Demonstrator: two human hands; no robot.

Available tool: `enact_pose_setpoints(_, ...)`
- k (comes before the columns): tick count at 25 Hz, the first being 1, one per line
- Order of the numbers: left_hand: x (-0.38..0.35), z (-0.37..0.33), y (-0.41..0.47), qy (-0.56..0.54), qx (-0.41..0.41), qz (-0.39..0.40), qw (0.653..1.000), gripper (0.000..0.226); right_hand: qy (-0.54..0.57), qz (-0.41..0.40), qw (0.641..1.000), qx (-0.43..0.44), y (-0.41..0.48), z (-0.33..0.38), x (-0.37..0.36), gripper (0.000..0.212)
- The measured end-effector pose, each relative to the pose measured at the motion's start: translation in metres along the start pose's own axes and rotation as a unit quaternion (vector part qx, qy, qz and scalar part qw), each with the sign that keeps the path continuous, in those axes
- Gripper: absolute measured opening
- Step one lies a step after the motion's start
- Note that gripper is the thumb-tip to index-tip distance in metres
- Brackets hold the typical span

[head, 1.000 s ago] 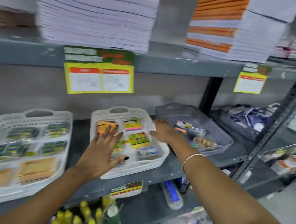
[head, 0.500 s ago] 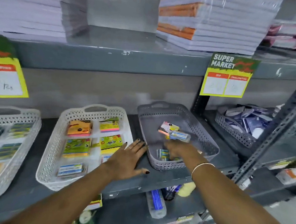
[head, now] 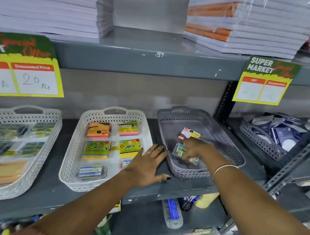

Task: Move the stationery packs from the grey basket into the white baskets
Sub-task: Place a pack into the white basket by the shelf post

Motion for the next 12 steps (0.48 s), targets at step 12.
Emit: enact_pose_setpoints(12,0.026,0.189,-0.202,0.017,0.168,-0.065,0.984,0.083,-0.021,-0.150,0.985,0.084,-0.016,0.190,0.084,0.063)
Point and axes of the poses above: each hand's wrist, its own y-axis towards the middle knuckle, its own x-axis out of the back of the hand, z = x × y, the point moved 7 cm from there along y, towards the middle knuckle, and after that the axes turned 11 degrees about z, right-handed, at the moved point
